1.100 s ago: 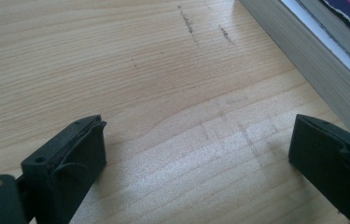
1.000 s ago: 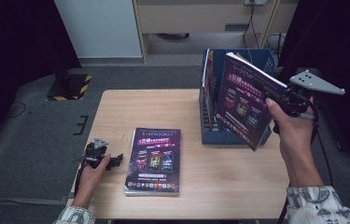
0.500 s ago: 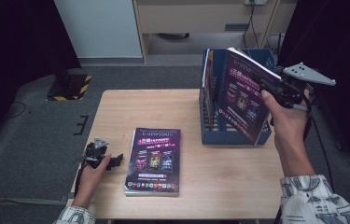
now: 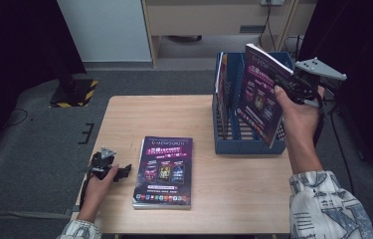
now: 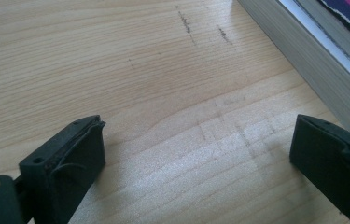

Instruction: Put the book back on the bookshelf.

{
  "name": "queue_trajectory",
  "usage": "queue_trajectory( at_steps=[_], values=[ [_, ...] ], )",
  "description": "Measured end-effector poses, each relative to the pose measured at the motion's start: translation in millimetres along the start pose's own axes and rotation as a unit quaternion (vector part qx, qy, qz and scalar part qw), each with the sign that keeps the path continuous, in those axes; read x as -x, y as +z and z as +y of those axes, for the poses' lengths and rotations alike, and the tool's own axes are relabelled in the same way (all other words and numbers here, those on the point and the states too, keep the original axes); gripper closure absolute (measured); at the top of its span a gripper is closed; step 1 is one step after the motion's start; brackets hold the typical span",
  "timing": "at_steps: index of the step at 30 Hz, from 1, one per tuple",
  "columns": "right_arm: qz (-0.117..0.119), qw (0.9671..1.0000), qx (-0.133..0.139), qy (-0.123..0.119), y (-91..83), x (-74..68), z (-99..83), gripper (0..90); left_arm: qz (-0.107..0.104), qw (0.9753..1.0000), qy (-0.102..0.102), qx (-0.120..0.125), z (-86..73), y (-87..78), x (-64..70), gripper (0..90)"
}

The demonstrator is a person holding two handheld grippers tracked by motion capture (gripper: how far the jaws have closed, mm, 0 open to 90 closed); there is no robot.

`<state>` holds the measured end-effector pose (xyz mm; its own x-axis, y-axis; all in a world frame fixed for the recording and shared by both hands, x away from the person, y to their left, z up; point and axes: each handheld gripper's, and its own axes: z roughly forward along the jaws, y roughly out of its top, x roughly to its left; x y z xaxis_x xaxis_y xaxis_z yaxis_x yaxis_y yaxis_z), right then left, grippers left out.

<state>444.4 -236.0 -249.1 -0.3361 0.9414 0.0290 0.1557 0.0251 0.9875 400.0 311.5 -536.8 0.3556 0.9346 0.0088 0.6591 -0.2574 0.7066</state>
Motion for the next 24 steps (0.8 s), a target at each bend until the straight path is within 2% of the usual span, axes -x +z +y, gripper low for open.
queue_trajectory(
  at_steps=[14,24],
  values=[
    [-0.034,0.9994,0.000,-0.001,3.6,4.3,1.4,82.5,-0.001,1.0000,0.001,0.000,0.1,0.2,0.5,2.4],
    [-0.065,0.9978,-0.002,-0.006,19.4,8.3,-5.5,82.5,-0.001,1.0000,0.000,0.001,0.3,0.3,1.0,2.4]
  ],
)
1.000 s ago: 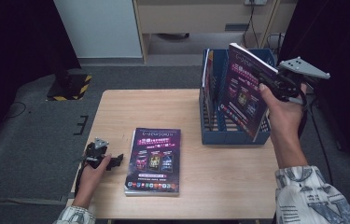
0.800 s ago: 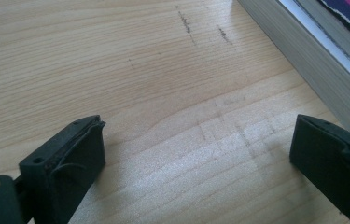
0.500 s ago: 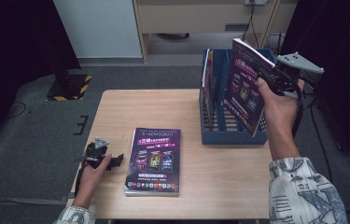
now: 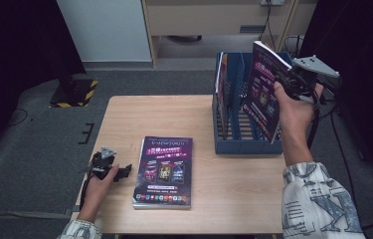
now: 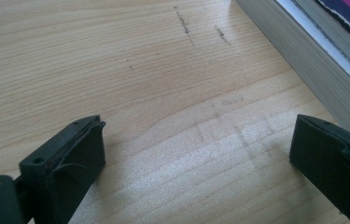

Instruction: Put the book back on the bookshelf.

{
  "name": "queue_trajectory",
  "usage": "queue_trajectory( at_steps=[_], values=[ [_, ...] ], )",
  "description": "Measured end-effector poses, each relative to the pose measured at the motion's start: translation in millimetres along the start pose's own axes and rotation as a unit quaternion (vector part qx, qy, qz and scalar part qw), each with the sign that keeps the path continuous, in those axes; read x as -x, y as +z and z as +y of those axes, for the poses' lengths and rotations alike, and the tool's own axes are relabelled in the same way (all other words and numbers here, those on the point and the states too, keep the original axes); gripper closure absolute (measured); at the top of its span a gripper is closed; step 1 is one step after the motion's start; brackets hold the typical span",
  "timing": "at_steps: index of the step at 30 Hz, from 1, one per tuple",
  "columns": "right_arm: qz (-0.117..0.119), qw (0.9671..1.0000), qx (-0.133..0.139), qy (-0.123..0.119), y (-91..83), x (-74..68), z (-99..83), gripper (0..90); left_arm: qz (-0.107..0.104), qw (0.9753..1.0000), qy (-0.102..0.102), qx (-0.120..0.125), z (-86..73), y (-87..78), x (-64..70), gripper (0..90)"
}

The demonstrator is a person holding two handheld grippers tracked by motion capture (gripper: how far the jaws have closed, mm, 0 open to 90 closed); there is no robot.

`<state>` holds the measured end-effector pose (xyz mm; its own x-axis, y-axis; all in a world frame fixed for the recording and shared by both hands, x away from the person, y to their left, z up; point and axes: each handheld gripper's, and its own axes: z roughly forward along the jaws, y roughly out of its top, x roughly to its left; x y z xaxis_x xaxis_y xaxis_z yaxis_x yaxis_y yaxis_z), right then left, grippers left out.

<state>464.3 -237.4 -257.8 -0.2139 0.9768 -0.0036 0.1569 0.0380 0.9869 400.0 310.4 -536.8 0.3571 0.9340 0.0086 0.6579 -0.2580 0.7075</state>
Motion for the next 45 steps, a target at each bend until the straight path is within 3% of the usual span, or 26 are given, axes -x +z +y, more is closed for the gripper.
queue_trajectory(
  at_steps=[21,30,45],
  values=[
    [-0.044,0.9987,0.022,0.013,42.5,-7.2,-20.5,82.5,-0.001,1.0000,0.001,0.000,0.2,0.1,0.7,2.4],
    [-0.050,0.9983,0.029,0.012,59.1,-16.3,-34.3,82.5,0.000,1.0000,0.000,0.000,0.1,0.2,1.2,2.4],
    [-0.057,0.9977,0.025,0.029,70.9,-13.2,-58.7,82.4,0.000,1.0000,-0.001,0.000,0.1,0.2,1.5,2.3]
  ],
)
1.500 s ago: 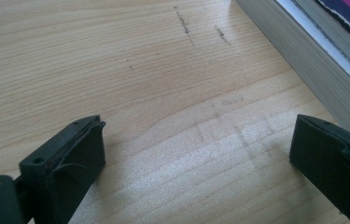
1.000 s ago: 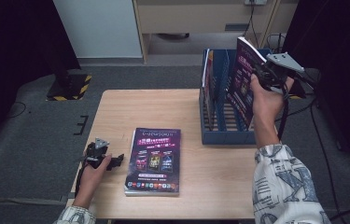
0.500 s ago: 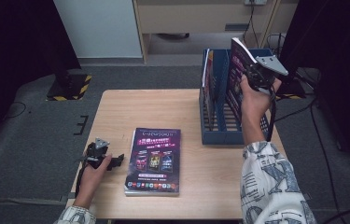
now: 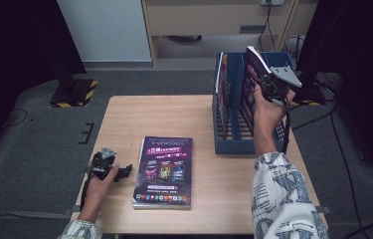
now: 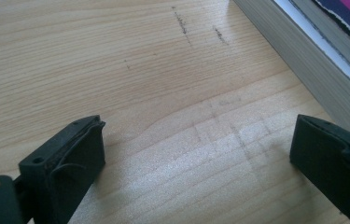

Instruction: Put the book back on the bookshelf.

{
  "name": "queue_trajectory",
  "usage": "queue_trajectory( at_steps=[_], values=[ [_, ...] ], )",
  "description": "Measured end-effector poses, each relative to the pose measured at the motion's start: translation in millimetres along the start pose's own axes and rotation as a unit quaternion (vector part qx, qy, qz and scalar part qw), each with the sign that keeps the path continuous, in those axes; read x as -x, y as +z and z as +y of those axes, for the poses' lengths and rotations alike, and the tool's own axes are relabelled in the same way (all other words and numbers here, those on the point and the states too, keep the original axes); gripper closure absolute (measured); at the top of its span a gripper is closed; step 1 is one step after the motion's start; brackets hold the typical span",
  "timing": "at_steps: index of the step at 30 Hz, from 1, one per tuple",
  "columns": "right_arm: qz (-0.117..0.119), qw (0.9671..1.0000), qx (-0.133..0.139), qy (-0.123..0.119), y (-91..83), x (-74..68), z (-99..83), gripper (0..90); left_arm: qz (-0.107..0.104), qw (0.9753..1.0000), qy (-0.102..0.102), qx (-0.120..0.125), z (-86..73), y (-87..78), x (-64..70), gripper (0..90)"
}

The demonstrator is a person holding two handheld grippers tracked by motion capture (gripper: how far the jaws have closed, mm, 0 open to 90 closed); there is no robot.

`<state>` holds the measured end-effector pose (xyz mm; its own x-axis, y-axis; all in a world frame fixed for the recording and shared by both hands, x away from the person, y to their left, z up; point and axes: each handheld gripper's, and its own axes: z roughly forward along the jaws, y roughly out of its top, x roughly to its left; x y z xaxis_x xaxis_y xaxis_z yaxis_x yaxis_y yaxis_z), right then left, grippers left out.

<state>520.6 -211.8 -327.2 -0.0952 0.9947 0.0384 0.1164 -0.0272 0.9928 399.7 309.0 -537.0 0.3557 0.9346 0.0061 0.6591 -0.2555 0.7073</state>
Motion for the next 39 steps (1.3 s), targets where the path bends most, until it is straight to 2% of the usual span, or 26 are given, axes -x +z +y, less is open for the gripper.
queue_trajectory(
  at_steps=[11,20,39],
  values=[
    [-0.001,1.0000,0.000,0.007,1.9,5.6,-7.7,82.4,0.000,1.0000,0.003,-0.003,0.2,-0.2,0.1,2.2],
    [0.001,0.9999,-0.006,0.011,6.8,4.7,-18.1,82.4,-0.001,1.0000,0.004,-0.003,0.3,-0.1,0.3,2.2],
    [0.004,0.9999,-0.005,0.010,11.4,5.5,-24.9,82.4,-0.001,1.0000,0.003,-0.002,0.6,0.3,1.0,2.0]
  ],
)
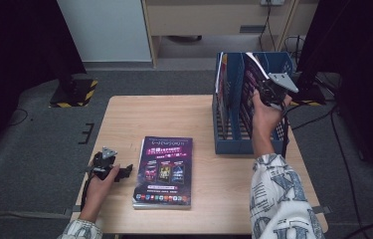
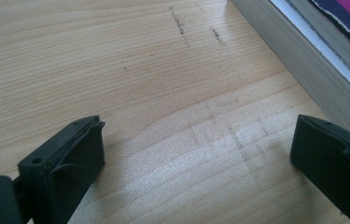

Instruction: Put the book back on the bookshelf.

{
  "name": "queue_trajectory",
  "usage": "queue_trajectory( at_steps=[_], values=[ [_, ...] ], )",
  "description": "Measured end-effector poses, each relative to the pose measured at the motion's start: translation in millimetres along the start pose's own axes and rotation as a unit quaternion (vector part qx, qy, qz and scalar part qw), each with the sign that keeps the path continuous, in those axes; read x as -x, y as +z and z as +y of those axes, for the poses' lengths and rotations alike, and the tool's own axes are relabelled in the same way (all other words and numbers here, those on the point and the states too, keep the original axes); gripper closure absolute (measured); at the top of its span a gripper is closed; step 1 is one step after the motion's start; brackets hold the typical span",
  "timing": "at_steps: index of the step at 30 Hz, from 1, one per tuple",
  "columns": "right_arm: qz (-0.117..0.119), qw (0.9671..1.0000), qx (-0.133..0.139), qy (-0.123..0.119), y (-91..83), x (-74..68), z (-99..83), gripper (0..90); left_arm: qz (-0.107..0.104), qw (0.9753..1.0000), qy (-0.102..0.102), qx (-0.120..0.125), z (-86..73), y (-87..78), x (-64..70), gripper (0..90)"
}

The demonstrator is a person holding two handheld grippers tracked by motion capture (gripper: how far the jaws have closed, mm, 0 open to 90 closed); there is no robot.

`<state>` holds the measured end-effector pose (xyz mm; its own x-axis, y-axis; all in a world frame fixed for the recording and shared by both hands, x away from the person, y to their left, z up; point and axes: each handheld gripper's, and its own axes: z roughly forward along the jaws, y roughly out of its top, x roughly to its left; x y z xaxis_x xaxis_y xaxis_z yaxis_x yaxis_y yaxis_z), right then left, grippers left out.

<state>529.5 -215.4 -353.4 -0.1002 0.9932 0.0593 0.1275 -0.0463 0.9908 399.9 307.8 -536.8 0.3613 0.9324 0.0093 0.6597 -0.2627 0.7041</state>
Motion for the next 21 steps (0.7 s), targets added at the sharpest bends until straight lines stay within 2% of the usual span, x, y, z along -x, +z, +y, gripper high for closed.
queue_trajectory(
  at_steps=[8,18,21],
  values=[
    [0.002,1.0000,-0.001,0.007,5.8,4.0,-10.6,82.4,0.000,1.0000,0.000,0.000,0.0,0.0,0.2,2.0],
    [0.011,0.9999,-0.007,-0.004,9.0,-4.1,-21.9,82.1,0.000,1.0000,0.001,0.000,0.1,0.0,0.4,2.0],
    [0.015,0.9999,-0.004,0.000,7.2,-4.6,-25.1,81.9,0.000,1.0000,0.001,0.000,0.1,0.0,0.7,2.0]
  ],
)
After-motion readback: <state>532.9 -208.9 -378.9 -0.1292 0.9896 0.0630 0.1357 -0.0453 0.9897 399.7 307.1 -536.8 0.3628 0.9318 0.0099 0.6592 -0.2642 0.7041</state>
